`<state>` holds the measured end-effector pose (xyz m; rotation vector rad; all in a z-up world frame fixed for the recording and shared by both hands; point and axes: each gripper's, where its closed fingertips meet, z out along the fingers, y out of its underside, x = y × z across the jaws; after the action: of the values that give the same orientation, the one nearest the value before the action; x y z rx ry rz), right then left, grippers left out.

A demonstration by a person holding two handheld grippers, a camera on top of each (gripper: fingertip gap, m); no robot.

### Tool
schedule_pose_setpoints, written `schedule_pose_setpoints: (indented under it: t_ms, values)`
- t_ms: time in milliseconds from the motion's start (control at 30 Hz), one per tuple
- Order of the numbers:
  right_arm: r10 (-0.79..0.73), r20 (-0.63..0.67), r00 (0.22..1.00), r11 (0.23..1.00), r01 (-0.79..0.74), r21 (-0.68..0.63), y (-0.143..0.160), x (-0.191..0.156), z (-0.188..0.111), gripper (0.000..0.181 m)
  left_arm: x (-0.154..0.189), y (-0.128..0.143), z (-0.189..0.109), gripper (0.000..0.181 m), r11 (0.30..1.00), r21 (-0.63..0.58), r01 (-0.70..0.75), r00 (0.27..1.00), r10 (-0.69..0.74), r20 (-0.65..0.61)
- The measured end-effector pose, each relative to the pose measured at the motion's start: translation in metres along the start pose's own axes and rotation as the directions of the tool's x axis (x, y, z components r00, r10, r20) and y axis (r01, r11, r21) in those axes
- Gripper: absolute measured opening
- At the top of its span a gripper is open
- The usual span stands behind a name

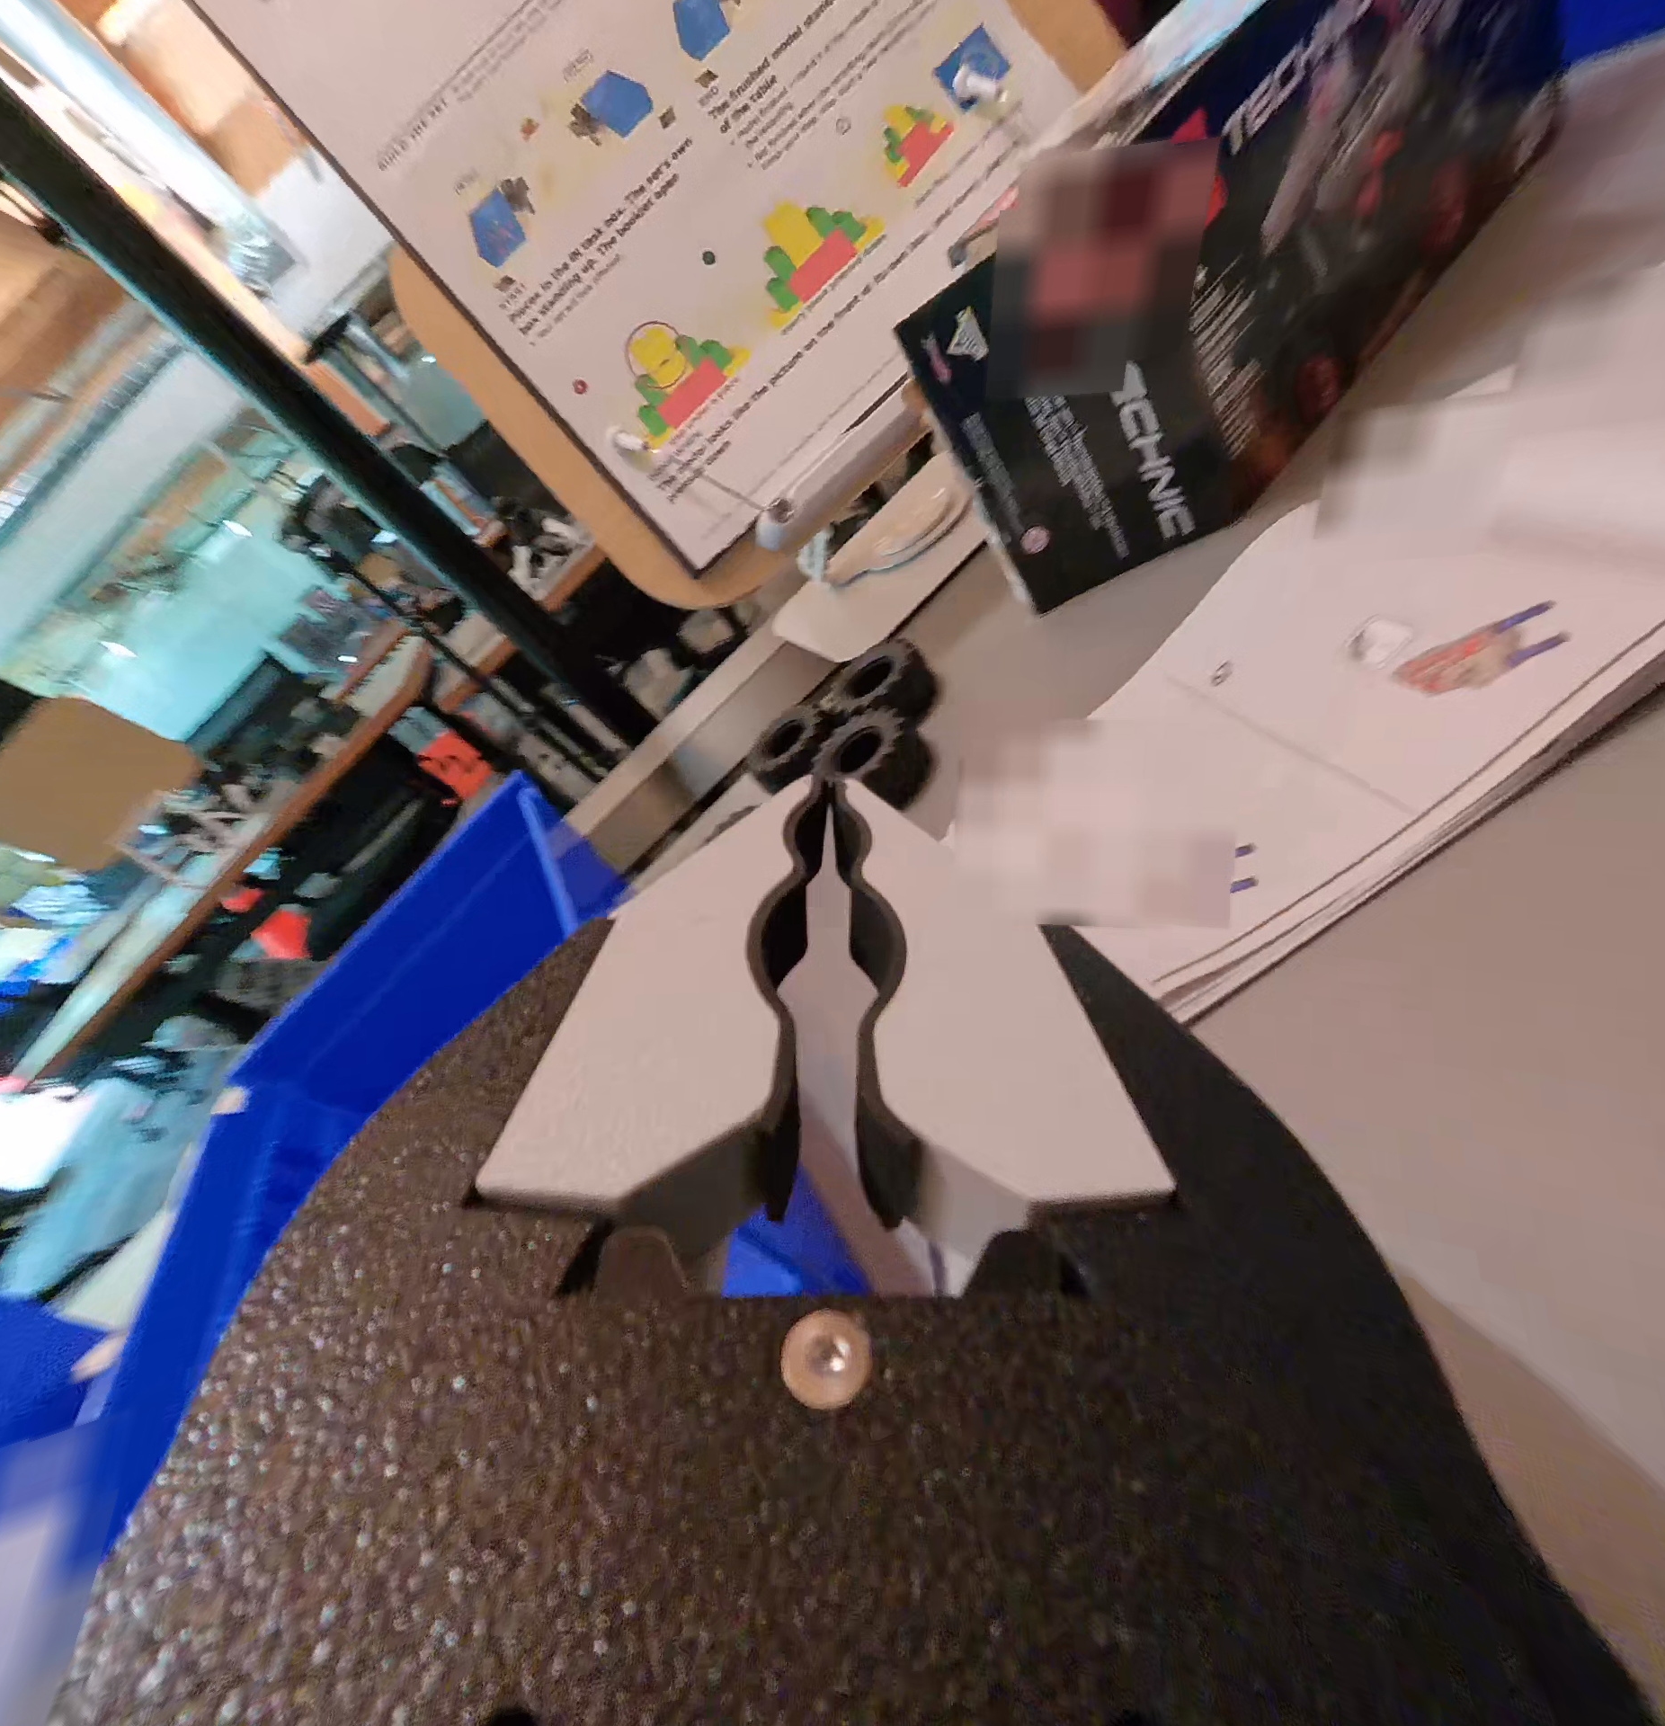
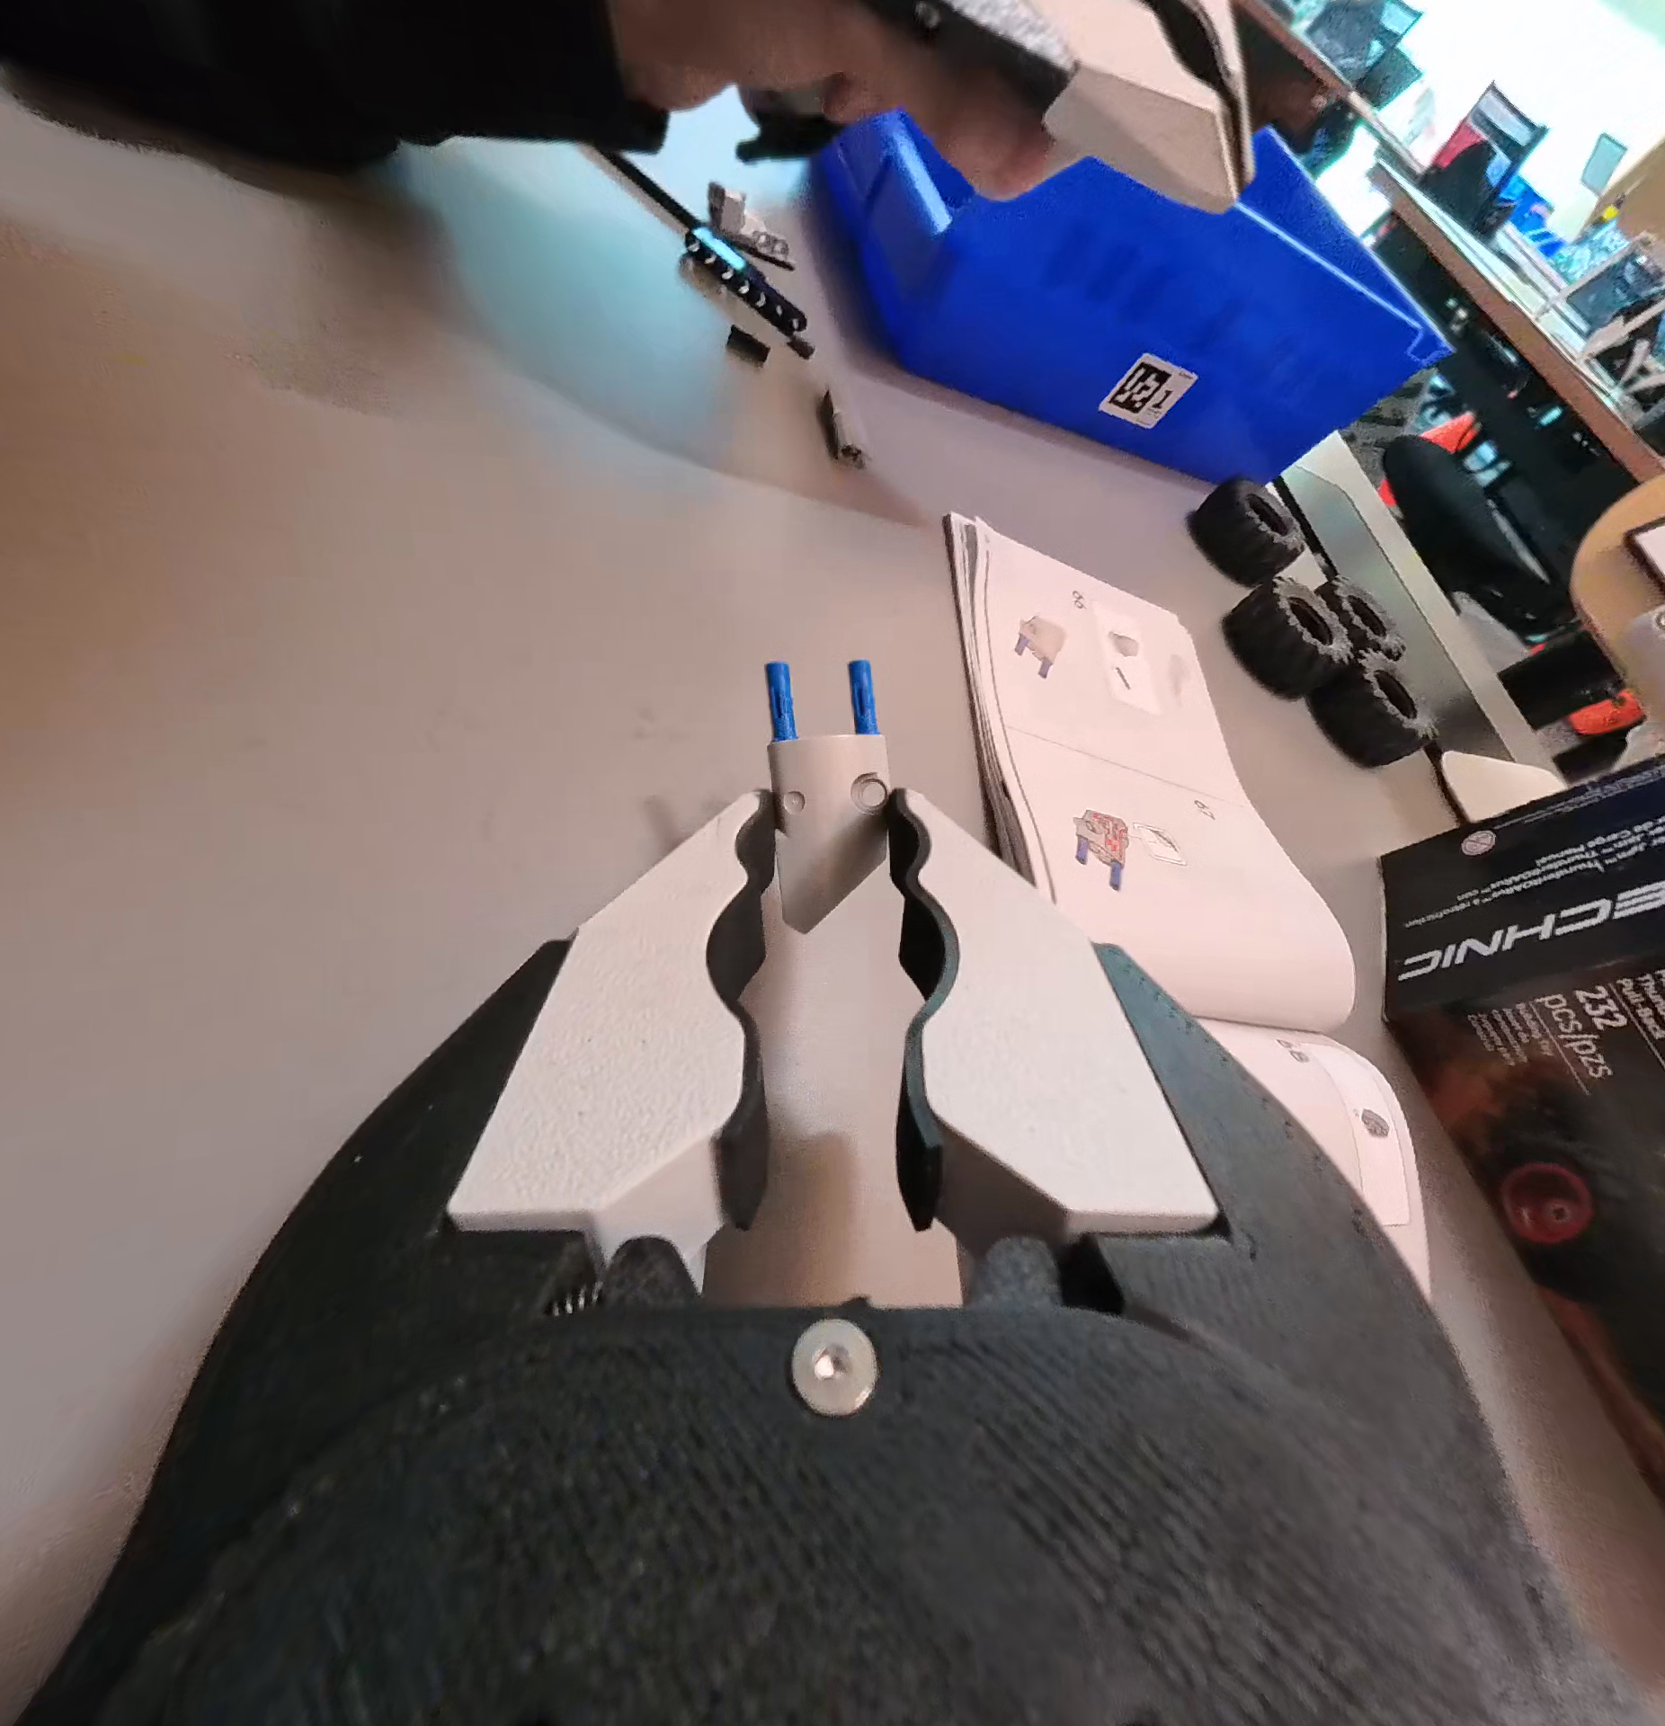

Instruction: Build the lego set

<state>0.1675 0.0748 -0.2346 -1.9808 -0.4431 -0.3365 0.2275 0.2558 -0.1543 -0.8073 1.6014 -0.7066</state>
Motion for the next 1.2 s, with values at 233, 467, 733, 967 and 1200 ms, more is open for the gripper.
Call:
schedule_pose_setpoints:
  t_ms: [233,467,733,967,1200]
  values:
    - [0.049,0.011,0.999,0.997,-0.048,-0.066,0.009,0.002,0.005,0.022,-0.006,0.005,-0.001,0.0,0.999,-0.04,-0.029,0.999,0.031,0.044]
    - [0.072,0.067,0.995,0.984,-0.06,-0.167,0.021,-0.006,0.014,0.023,-0.004,0.011,0.003,0.0,0.999,-0.052,0.006,1.0,-0.005,0.02]
    - [0.13,0.111,0.985,0.977,-0.108,-0.184,0.023,-0.009,0.014,0.023,-0.007,0.017,0.004,0.0,0.996,-0.067,0.059,0.998,-0.058,0.02]
    - [0.152,0.12,0.981,0.974,-0.127,-0.19,0.024,-0.011,0.012,0.025,-0.006,0.018,0.005,0.0,0.996,-0.067,0.061,0.998,-0.06,0.016]
    - [0.152,0.106,0.983,0.973,-0.13,-0.191,0.025,-0.009,0.011,0.028,-0.003,0.018,0.006,0.0,0.996,-0.07,0.051,0.999,-0.05,0.008]
